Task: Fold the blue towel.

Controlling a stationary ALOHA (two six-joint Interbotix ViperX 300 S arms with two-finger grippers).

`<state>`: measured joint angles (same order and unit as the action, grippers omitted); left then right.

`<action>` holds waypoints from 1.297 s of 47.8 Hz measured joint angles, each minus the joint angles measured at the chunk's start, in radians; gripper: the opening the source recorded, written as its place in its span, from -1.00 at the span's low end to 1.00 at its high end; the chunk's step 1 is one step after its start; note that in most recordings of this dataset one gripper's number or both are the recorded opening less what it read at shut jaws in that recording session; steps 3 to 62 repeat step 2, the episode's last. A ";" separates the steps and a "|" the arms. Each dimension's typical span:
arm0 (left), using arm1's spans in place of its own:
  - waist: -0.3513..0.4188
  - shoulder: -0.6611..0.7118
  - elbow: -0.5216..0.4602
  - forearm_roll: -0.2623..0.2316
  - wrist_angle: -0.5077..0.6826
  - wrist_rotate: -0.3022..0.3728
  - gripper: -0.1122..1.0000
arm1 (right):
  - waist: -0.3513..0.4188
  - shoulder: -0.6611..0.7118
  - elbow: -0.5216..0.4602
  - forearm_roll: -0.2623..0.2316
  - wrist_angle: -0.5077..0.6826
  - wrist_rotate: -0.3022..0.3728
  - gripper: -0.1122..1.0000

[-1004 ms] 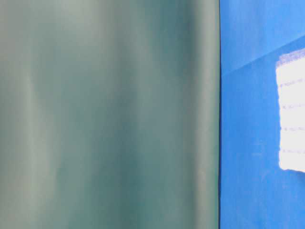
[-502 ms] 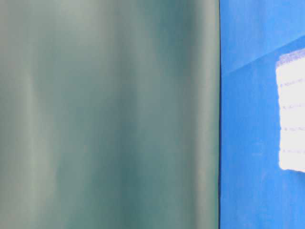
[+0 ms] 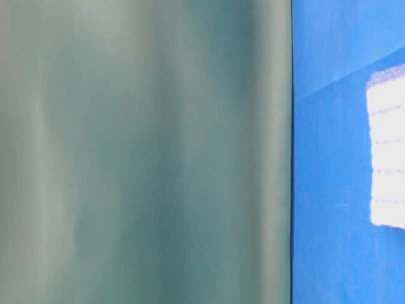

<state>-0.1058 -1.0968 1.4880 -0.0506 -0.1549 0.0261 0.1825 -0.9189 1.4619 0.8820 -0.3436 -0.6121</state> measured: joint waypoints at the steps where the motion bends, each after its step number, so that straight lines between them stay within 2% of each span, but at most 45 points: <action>1: 0.000 -0.005 0.002 0.000 0.000 0.000 0.47 | 0.000 0.000 0.000 0.000 0.000 0.000 0.73; 62: 0.000 -0.011 0.005 0.000 0.000 0.000 0.47 | 0.000 0.000 0.000 0.000 0.000 0.000 0.73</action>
